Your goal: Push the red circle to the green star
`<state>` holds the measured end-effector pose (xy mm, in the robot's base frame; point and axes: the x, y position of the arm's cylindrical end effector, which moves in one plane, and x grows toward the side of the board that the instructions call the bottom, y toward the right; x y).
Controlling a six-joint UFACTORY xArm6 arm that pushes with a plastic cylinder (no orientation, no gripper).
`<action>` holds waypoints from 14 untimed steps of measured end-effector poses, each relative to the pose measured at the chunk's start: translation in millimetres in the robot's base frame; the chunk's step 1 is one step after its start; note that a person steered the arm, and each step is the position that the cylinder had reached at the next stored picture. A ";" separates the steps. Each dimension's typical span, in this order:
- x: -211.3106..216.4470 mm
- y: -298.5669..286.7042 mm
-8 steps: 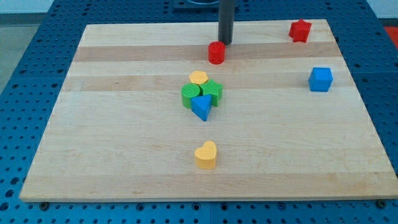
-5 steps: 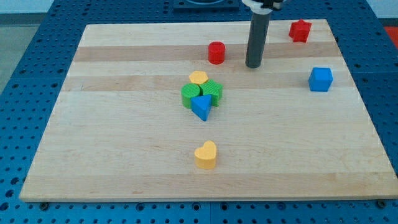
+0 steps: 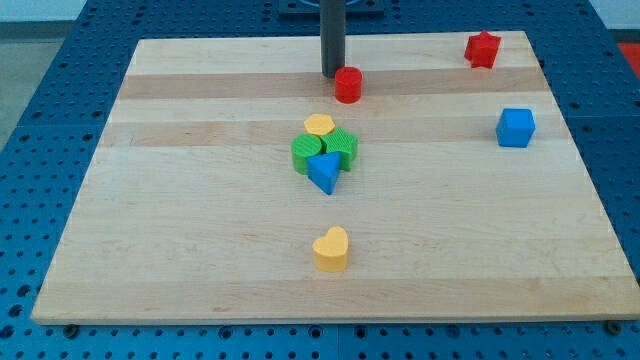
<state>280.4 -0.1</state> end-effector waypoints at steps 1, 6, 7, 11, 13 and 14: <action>13.7 2.3; 18.0 51.2; 18.0 65.7; 57.4 44.8; 71.4 41.9; 71.3 47.2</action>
<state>351.8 47.1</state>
